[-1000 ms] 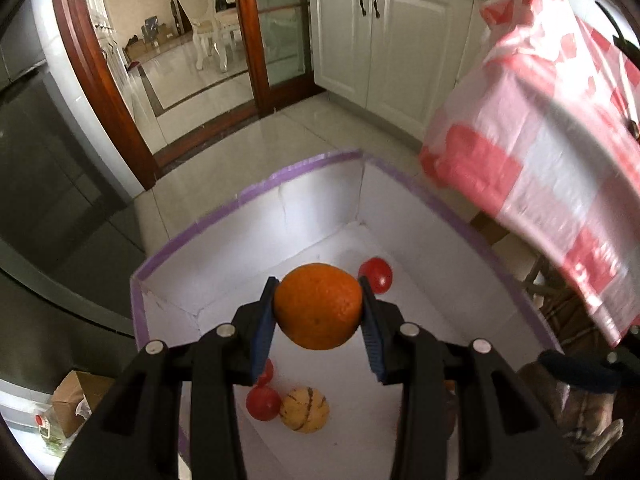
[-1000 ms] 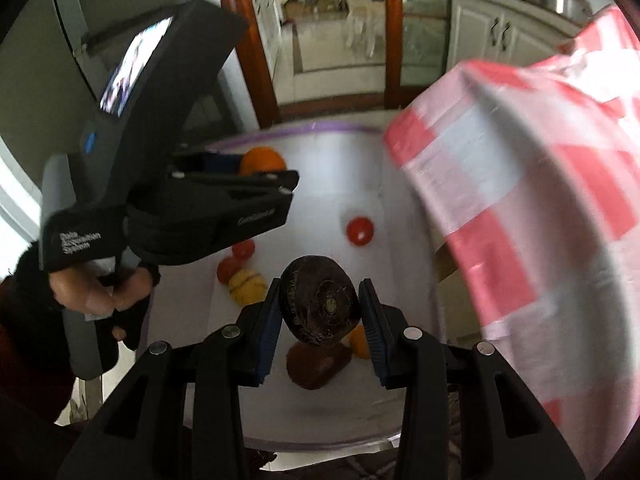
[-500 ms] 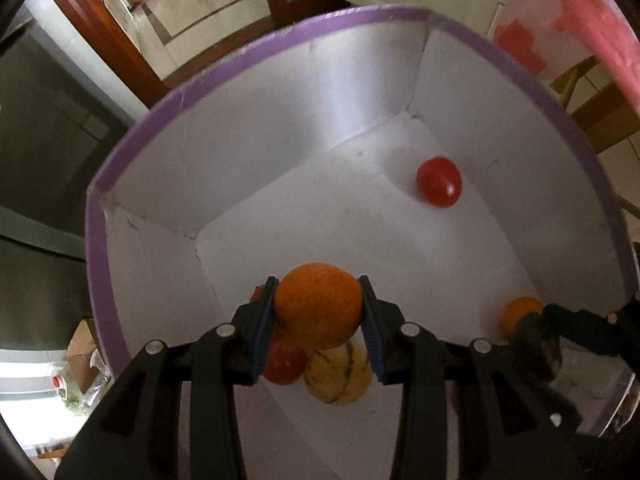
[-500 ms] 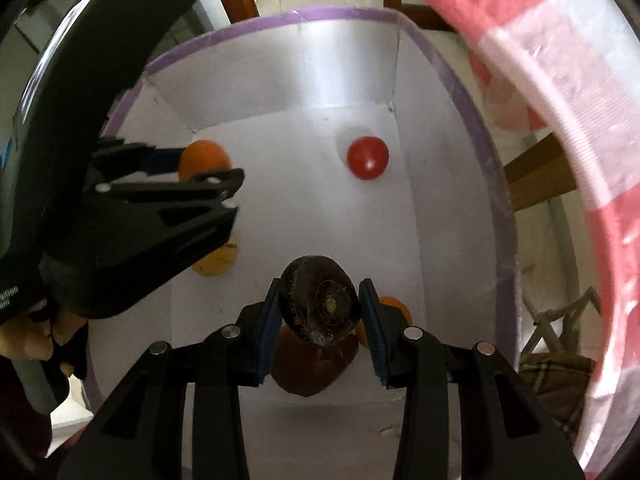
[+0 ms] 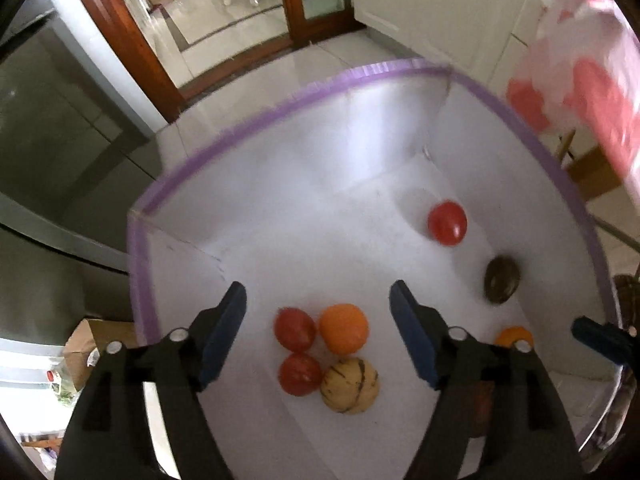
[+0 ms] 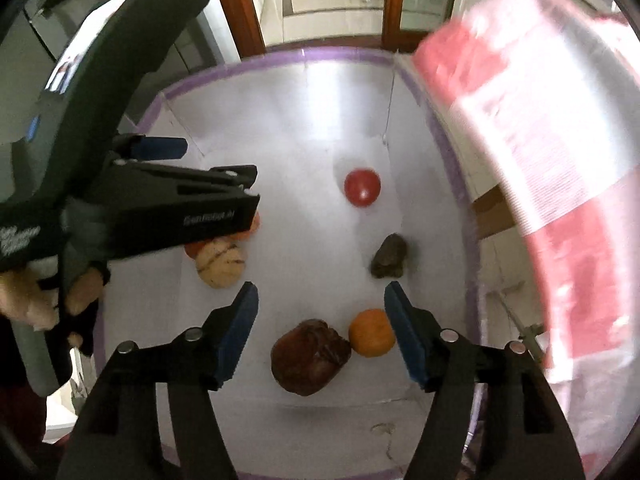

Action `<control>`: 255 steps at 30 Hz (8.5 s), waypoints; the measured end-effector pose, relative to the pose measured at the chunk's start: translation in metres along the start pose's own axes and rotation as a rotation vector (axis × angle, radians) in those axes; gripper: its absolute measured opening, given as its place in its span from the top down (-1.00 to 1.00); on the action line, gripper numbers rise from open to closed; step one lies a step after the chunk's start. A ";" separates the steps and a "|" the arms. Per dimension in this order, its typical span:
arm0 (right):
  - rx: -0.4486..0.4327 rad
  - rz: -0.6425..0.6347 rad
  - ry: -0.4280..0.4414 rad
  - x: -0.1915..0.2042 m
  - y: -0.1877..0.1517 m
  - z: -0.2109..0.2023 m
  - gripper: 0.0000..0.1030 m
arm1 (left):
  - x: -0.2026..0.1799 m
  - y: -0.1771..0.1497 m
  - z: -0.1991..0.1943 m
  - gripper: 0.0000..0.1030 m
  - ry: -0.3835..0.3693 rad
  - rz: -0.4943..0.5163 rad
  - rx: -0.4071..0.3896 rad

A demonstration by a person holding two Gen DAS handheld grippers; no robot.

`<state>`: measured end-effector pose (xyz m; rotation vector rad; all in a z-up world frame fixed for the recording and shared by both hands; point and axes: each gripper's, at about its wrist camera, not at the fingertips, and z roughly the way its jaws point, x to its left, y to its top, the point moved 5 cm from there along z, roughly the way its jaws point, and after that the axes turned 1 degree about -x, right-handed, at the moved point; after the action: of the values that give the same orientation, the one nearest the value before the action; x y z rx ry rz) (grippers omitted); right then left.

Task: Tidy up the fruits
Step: 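Carry the brown fruit and mandarin into the white box and release them, then return both open tools to the table above the remaining fruits, then grasp the red apple with the right tool while the left tool grasps a brown fruit, then carry the apple and brown fruit into the white box and release both, then move both open tools back over the last fruits on the table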

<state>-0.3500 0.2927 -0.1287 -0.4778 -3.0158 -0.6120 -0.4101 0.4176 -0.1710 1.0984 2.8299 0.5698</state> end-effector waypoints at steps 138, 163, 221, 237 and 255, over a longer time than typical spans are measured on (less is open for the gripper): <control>-0.706 1.054 -0.203 -0.400 -0.146 -0.227 -0.13 | -0.236 0.074 -0.186 0.21 -0.373 0.192 -0.517; -0.250 -0.054 0.025 -0.009 -0.046 -0.072 -0.13 | -0.049 -0.024 -0.009 0.21 -0.112 -0.027 -0.100; -0.819 0.772 -0.358 -0.301 -0.125 -0.307 -0.69 | -0.302 0.088 -0.213 -0.97 -0.358 0.253 -0.564; -0.769 1.320 -0.516 -0.469 -0.275 -0.288 -0.69 | -0.595 0.141 -0.180 -0.97 -0.683 0.259 -0.328; -0.552 1.063 -0.492 -0.567 -0.165 -0.246 -0.66 | -0.553 0.219 -0.131 -0.97 -0.670 -0.103 -0.336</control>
<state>0.1319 -0.1121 -0.0132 -2.2708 -2.2646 -1.2698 0.1189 0.1590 -0.0169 0.8641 2.1083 0.5182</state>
